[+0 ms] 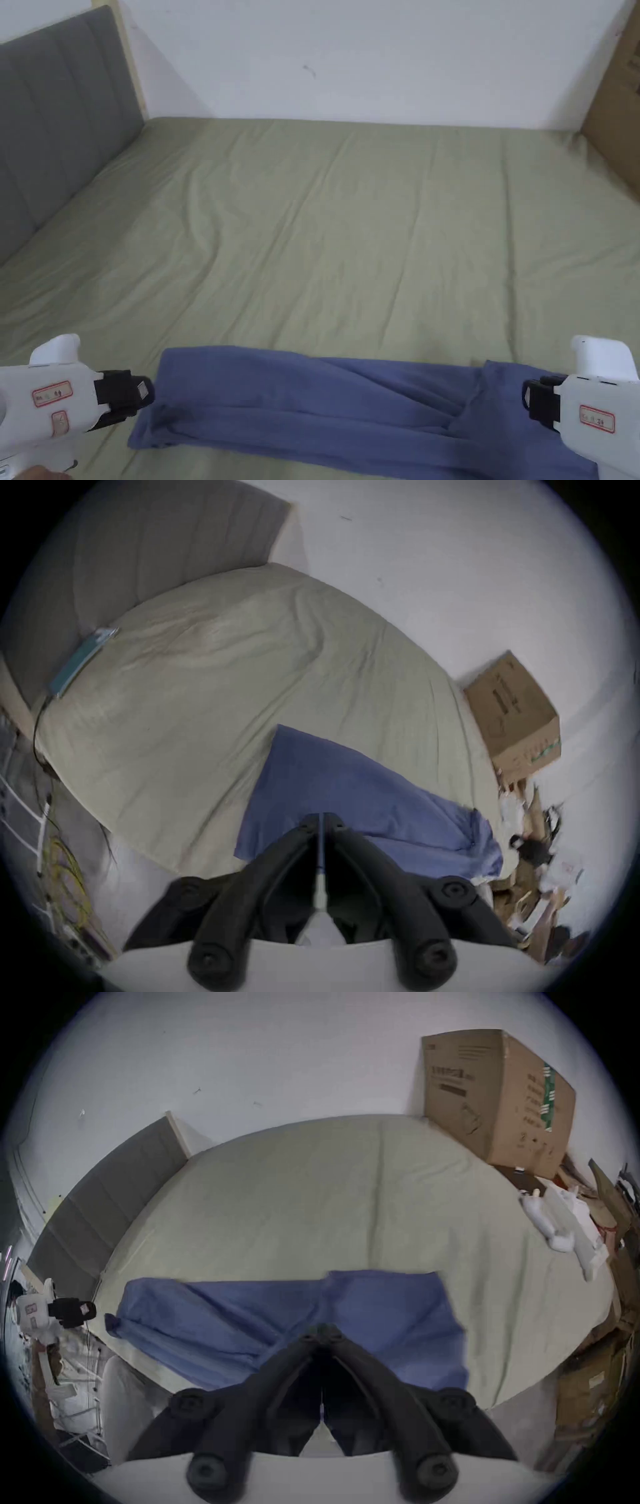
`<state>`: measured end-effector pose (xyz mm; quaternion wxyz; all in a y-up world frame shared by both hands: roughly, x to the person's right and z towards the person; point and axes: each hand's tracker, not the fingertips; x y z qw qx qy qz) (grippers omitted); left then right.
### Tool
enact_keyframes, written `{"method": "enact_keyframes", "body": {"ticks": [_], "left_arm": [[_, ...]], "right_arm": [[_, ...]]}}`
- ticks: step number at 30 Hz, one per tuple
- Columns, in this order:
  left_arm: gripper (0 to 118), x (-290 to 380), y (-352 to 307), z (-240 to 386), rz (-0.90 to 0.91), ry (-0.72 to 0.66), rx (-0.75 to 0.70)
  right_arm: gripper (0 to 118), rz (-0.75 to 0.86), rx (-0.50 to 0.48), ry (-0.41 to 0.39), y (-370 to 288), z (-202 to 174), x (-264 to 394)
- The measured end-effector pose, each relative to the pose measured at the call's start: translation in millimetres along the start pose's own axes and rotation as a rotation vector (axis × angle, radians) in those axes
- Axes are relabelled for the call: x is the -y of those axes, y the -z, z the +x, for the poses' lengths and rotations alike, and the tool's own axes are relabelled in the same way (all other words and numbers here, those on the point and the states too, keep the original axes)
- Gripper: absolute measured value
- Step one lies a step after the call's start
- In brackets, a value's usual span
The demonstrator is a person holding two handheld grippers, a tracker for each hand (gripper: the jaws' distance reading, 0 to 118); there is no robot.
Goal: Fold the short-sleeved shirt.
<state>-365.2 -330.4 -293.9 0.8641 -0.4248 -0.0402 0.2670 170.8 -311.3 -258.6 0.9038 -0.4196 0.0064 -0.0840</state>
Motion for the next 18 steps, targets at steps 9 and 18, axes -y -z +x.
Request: {"method": "enact_keyframes", "body": {"ticks": [9,18], "left_arm": [[113,1,58,-46,-0.141,-0.305,0.212],[22,-4,88,-64,-0.217,-0.309,0.176]], "right_arm": [[0,-0.104,-0.049,-0.043,22,-30,10],[0,-0.173,-0.036,-0.072,39,-35,11]]}}
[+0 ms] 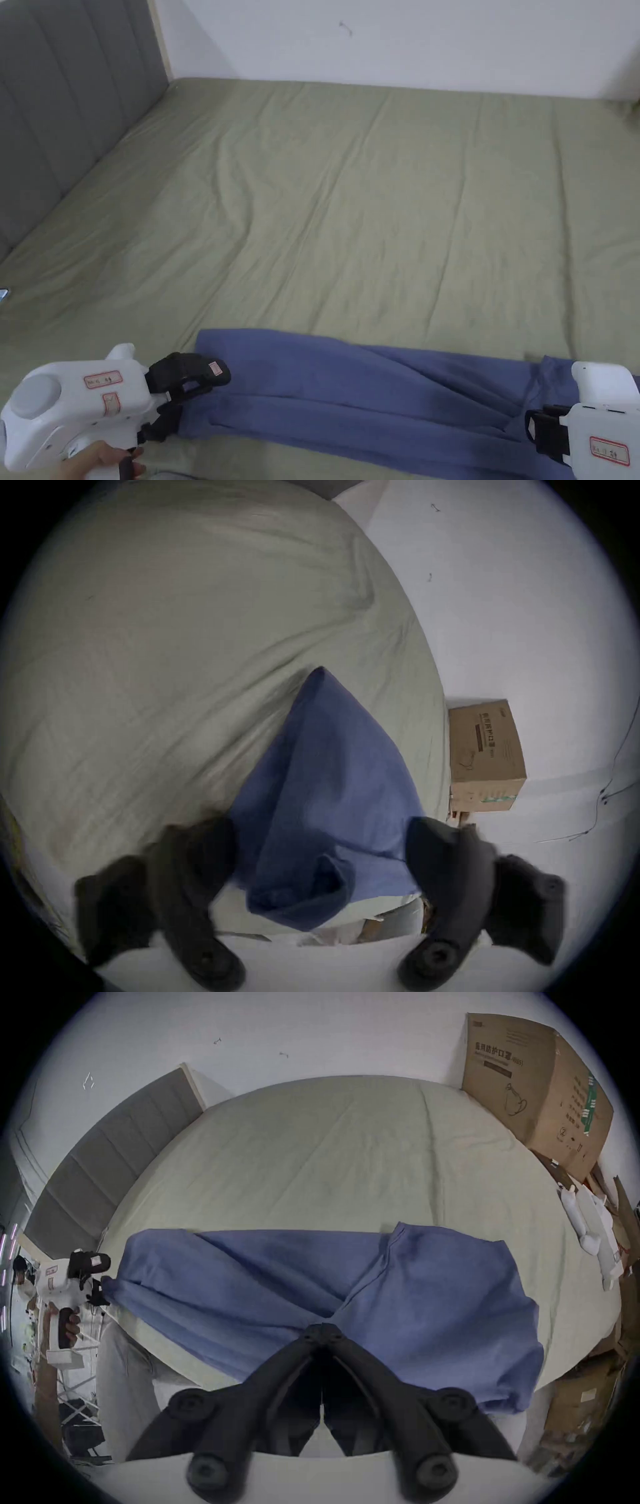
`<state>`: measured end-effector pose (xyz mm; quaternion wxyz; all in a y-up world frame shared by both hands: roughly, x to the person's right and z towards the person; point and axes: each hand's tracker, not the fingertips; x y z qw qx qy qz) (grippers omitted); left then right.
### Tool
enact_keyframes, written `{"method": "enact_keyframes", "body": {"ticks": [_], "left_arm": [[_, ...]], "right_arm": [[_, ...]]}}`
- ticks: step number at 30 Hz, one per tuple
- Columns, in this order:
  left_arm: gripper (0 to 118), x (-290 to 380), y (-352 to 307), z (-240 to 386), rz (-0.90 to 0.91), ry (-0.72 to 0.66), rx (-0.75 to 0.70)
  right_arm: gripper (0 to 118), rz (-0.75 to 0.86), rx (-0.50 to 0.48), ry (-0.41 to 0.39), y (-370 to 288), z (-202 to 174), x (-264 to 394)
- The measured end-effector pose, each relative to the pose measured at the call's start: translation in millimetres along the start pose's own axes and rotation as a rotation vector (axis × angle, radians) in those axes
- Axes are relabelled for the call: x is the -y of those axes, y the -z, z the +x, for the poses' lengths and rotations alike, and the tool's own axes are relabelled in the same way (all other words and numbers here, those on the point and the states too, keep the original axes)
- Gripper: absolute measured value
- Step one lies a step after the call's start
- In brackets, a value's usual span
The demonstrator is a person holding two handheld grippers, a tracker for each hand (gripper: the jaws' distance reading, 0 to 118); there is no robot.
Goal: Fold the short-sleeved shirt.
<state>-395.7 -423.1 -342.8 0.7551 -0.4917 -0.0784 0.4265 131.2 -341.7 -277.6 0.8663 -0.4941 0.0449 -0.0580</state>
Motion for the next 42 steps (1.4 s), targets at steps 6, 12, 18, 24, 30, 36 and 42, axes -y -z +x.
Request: {"method": "enact_keyframes", "body": {"ticks": [6,12,18,24,30,36,42], "left_arm": [[5,6,8,8,-0.022,-0.023,-0.074],[5,6,-17,65,0.04,0.113,-0.055],[5,35,-15,199,0.046,0.475,0.02],[6,109,63,294,-0.164,0.744,0.133],[80,190,170,299,-0.391,0.797,0.106],[99,185,163,291,-0.361,0.764,0.075],[1,140,131,265,-0.208,0.574,0.05]], "right_arm": [[0,-0.011,-0.032,-0.01,3,-7,-1],[0,0.005,-0.042,0.0,-5,2,-1],[0,0.069,-0.056,0.084,-28,27,3],[0,0.104,-0.013,0.182,-46,70,20],[0,0.08,0.044,0.308,-51,116,47],[0,0.098,0.06,0.36,-61,133,59],[0,0.116,0.041,0.353,-59,125,54]]}}
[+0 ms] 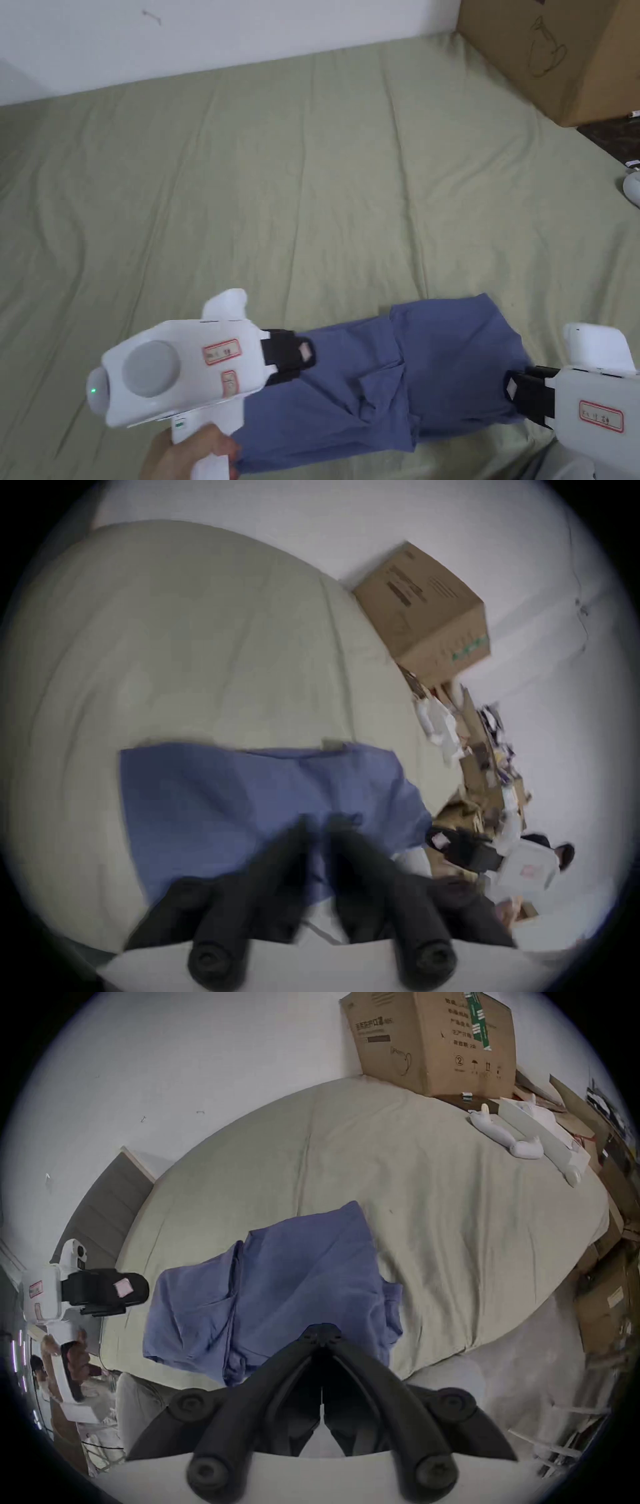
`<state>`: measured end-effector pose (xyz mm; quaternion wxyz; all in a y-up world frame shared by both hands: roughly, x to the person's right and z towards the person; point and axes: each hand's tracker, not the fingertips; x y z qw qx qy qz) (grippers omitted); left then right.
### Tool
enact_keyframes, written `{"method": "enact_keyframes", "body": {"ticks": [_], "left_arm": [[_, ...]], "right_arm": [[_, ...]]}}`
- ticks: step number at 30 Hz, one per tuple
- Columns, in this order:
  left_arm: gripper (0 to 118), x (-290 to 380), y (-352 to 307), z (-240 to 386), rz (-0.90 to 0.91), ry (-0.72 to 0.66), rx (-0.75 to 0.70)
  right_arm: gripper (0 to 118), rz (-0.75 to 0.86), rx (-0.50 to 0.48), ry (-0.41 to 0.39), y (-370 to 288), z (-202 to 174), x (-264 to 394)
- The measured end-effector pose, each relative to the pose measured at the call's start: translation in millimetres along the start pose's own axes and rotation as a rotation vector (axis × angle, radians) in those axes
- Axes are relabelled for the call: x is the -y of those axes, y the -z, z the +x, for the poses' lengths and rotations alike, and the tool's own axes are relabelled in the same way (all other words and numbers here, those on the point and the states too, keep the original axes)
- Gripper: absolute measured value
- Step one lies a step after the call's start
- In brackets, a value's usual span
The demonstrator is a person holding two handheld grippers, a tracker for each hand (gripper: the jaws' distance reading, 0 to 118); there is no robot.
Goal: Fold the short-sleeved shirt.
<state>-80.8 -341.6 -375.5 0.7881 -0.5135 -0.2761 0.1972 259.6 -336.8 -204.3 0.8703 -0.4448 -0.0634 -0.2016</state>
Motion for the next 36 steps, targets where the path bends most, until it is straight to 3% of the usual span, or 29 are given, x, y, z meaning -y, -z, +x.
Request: {"method": "enact_keyframes", "body": {"ticks": [3,7,11,17,21,23,29,36], "left_arm": [[1,3,13,-12,-0.031,0.015,-0.091],[1,17,54,0,-0.119,-0.024,0.0],[1,35,90,35,-0.2,0.122,-0.004],[1,54,101,64,-0.244,0.152,0.094],[1,75,119,85,-0.329,0.275,0.072],[1,83,124,92,-0.384,0.314,0.129],[1,72,84,58,-0.312,0.224,0.161],[2,19,-18,-48,-0.013,-0.083,0.224]], "right_arm": [[0,0.005,-0.028,-0.011,2,-8,-1],[0,0.003,-0.043,-0.015,6,-13,-1],[0,-0.007,-0.047,-0.008,10,-8,0],[0,-0.02,-0.026,-0.003,11,2,7],[0,-0.028,-0.02,0.011,11,5,9],[0,-0.025,-0.021,0.009,9,4,10],[0,-0.01,-0.012,-0.015,4,-1,2],[0,-0.002,-0.026,-0.056,7,-26,-6]]}}
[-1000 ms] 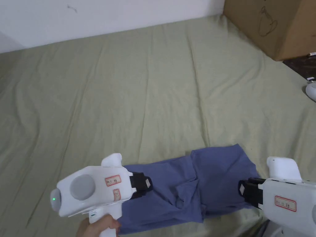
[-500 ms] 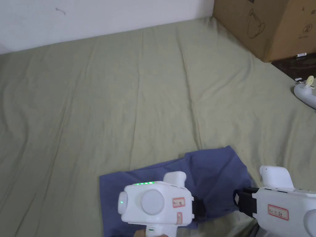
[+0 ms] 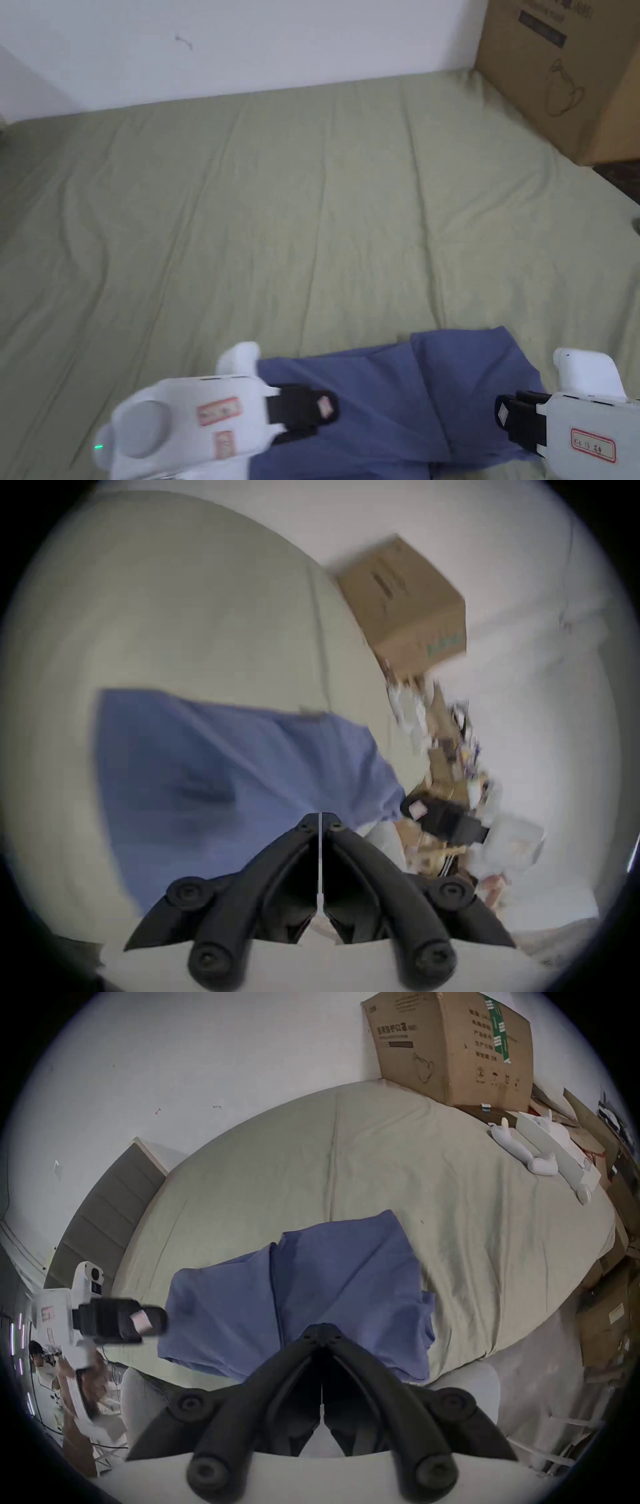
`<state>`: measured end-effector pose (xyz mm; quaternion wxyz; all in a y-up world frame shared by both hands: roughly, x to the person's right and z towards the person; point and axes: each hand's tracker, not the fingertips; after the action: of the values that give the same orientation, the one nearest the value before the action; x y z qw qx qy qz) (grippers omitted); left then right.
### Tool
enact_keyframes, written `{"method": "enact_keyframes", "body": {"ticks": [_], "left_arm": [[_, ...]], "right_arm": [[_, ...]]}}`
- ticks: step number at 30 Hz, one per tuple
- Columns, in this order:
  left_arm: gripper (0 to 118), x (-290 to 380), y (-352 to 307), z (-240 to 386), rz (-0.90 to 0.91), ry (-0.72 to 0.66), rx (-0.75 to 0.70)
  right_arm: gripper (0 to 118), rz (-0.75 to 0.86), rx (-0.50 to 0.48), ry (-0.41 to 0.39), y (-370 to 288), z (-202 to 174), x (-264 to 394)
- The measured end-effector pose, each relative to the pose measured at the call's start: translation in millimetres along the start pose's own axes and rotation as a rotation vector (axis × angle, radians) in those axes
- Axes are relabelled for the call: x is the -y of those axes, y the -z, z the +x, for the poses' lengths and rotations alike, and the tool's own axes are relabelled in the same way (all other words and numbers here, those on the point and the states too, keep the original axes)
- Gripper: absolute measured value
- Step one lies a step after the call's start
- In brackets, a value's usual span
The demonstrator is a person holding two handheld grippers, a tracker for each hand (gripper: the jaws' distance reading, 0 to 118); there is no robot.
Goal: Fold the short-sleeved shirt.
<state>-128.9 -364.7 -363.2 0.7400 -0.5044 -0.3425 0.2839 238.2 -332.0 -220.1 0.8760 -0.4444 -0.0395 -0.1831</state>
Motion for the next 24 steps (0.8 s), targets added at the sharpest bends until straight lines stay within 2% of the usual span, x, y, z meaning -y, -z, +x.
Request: {"method": "enact_keyframes", "body": {"ticks": [1,2,3,6,8,10,14,15,16,17,20,21,22,24], "left_arm": [[5,-4,-15,-19,0.023,-0.026,-0.019],[17,-6,-23,-32,0.027,-0.05,-0.045],[41,-7,-31,-45,0.015,-0.068,-0.094],[94,-3,-36,-72,-0.016,-0.119,-0.102],[110,1,-32,-85,-0.019,-0.16,-0.078],[118,6,-20,-100,0.013,-0.199,-0.011],[118,10,0,-112,0.07,-0.309,0.131],[109,6,6,-112,0.056,-0.318,0.179],[77,3,14,-113,0.007,-0.334,0.227],[14,2,21,-115,-0.021,-0.345,0.252],[11,-3,45,-118,-0.096,-0.325,-0.017],[11,-2,40,-122,-0.081,-0.328,0.1],[11,-4,34,-120,-0.072,-0.347,0.151],[11,-8,19,-117,-0.077,-0.257,0.1]], "right_arm": [[0,-0.005,-0.004,-0.009,3,-4,-1],[0,-0.011,-0.006,-0.017,6,-8,-1],[0,-0.02,-0.009,-0.029,9,-14,-1],[0,-0.043,-0.018,-0.064,16,-29,0],[0,-0.057,-0.026,-0.088,20,-39,1],[0,-0.07,-0.03,-0.117,23,-48,0],[0,-0.087,-0.019,-0.165,29,-61,-1],[0,-0.091,-0.019,-0.169,30,-63,-2],[0,-0.094,-0.02,-0.17,31,-65,-2],[0,-0.098,-0.023,-0.172,33,-66,-3],[0,-0.103,-0.016,-0.186,35,-72,-5],[0,-0.104,-0.013,-0.197,35,-73,-5],[0,-0.104,-0.01,-0.206,34,-75,-6],[0,-0.105,-0.006,-0.217,34,-76,-8]]}}
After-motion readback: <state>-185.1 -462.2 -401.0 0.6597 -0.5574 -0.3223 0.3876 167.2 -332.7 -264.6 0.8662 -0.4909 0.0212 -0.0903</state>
